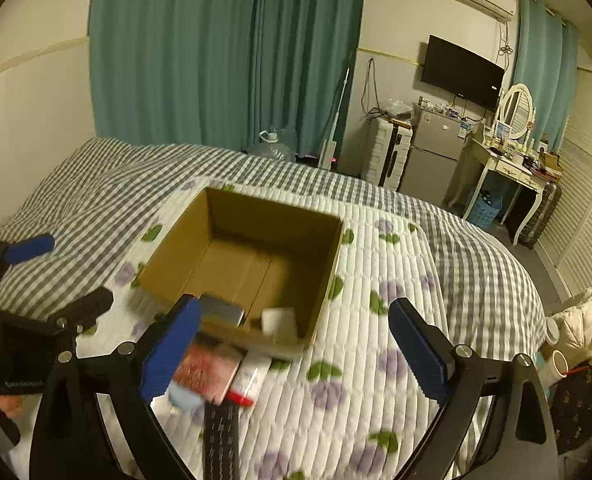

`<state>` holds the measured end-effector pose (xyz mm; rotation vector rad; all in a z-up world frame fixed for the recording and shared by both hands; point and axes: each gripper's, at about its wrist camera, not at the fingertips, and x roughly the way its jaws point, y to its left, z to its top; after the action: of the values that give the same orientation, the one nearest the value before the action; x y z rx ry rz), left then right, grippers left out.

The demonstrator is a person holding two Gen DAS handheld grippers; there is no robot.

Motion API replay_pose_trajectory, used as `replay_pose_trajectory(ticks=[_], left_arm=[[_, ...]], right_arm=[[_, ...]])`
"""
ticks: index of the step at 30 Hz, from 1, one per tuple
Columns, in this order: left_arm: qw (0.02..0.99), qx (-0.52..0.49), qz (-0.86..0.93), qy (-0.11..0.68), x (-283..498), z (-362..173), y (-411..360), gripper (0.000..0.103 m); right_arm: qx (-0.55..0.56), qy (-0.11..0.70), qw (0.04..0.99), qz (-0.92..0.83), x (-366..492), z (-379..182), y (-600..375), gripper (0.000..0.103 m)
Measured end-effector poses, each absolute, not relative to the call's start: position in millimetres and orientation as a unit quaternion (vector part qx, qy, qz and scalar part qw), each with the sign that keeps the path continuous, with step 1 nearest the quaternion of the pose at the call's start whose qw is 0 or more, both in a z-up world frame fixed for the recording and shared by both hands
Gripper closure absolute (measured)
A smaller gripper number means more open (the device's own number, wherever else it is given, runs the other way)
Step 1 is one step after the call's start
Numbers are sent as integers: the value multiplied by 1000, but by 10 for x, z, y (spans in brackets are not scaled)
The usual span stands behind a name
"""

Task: Organize rigid objects
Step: 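Grasp the black TV remote with the right tool and lift it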

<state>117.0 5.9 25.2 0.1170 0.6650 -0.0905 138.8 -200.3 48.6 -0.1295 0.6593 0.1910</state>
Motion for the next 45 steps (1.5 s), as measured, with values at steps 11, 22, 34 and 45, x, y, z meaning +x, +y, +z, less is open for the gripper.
replay_pose_trajectory(ticks=[11, 22, 34, 45], left_arm=[[935, 35, -46, 350, 708, -171, 235, 0], [912, 37, -42, 407, 829, -875, 200, 0], [901, 26, -38, 432, 981, -1026, 156, 0], [904, 29, -35, 424, 1179, -1011, 51, 2]], right_arm=[[-69, 367, 924, 83, 756, -150, -1836, 7], [-46, 505, 855, 109, 950, -1372, -1613, 16], [-43, 520, 844, 123, 1091, -1626, -1446, 62], [-31, 463, 878, 119, 1109, -849, -1728, 71]])
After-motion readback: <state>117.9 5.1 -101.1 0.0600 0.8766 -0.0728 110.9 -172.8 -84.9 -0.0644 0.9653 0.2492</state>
